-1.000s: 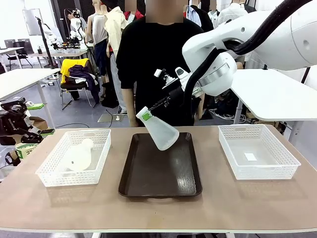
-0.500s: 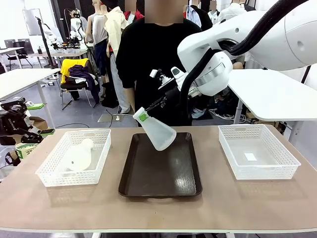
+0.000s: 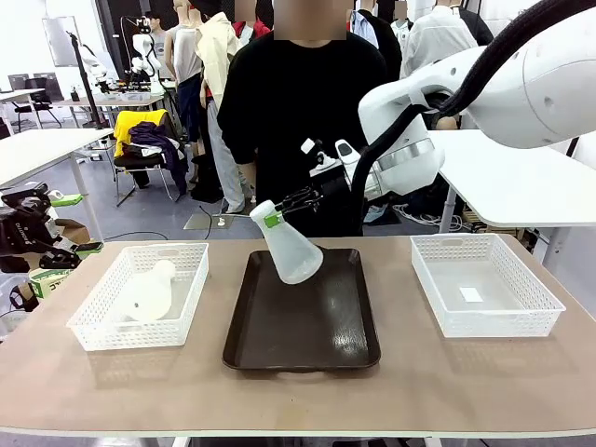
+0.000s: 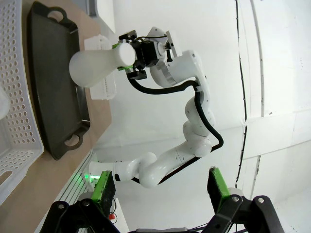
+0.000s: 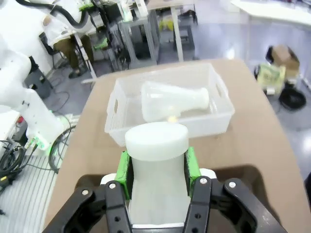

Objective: Prepare the laboratory tools.
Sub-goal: Place the picked Big flask upright in the Handle tray as instructed by the person.

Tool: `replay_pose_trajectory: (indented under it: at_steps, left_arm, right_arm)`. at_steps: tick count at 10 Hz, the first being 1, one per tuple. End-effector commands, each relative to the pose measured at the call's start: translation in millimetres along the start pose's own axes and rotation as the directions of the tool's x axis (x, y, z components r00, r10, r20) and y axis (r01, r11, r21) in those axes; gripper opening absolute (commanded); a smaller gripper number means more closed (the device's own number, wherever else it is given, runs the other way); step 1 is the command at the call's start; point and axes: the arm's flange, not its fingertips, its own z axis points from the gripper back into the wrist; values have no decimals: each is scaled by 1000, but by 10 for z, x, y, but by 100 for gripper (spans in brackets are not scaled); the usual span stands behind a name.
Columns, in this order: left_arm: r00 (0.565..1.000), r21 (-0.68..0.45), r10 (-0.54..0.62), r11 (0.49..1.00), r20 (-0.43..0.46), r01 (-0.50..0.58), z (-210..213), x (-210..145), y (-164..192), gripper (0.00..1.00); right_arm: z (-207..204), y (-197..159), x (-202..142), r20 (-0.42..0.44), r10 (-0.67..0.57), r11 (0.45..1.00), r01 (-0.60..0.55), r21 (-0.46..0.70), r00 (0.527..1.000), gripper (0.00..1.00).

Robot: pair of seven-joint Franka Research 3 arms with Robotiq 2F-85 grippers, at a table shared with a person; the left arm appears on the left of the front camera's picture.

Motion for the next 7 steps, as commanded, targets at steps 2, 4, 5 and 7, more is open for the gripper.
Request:
replay_pose_trajectory:
  at_steps: [2,4,5,7]
  left_arm:
    - [1000,7,-6,1000,6,6,5,1,-18,100]
    - [1000,7,-6,1000,6,6,5,1,-18,100]
    - [1000,7,-6,1000,6,6,5,1,-18,100]
    - [1000,7,-6,1000,6,6,5,1,-18,100]
  right_arm:
    - [41,-51,-178,231,157,985,-168,27,960,0]
    - [50,-136,-378,325,177,981,-194,19,929,0]
    - [67,-176,-480,370,171,982,-190,15,913,0]
    - [113,-266,-699,442,159,985,-170,-15,883,0]
